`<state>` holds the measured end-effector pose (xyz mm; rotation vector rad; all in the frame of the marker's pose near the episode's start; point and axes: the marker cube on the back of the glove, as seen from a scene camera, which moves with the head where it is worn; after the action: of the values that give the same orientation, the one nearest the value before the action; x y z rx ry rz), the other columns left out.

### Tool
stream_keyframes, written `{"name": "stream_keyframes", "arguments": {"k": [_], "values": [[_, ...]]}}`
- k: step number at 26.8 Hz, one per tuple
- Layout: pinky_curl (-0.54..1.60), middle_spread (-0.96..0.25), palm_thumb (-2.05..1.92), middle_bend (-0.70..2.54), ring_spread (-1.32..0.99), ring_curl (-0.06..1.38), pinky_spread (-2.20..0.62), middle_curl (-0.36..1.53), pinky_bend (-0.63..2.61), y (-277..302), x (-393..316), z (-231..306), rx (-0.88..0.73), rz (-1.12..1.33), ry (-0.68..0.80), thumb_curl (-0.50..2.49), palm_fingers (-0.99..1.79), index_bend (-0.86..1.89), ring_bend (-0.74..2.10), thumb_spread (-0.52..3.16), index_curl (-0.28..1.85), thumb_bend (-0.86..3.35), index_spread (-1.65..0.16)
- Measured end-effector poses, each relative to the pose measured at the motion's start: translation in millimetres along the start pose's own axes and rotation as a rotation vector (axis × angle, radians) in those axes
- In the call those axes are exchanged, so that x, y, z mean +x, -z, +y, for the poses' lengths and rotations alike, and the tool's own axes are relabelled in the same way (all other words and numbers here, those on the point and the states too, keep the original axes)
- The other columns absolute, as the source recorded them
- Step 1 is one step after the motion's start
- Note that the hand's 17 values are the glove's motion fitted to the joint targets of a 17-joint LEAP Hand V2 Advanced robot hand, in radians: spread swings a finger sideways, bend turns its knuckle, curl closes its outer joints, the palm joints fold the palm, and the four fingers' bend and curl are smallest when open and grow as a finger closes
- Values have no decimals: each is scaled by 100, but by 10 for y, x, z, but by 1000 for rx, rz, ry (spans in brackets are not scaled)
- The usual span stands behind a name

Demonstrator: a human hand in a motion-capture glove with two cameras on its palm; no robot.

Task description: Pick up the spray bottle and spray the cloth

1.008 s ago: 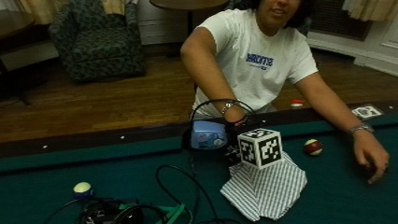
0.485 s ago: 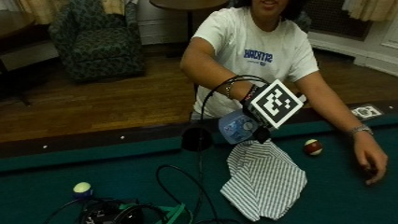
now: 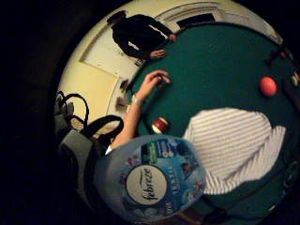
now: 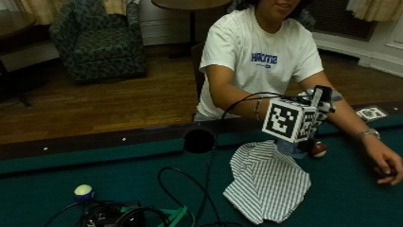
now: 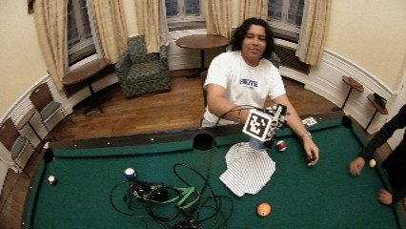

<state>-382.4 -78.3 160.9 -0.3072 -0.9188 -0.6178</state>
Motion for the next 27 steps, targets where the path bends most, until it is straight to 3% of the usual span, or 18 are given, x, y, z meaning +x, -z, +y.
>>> {"name": "stream_keyframes", "arguments": {"k": [13, 27], "values": [[18, -19, 72, 44, -18, 41, 4, 46, 13, -873, 746, -619, 293, -101, 27, 45, 114, 19, 44, 95, 47, -3, -31], [18, -19, 72, 44, -18, 41, 4, 46, 13, -946, 948, -1112, 359, -129, 21, 45, 114, 19, 44, 95, 47, -3, -31]]}}
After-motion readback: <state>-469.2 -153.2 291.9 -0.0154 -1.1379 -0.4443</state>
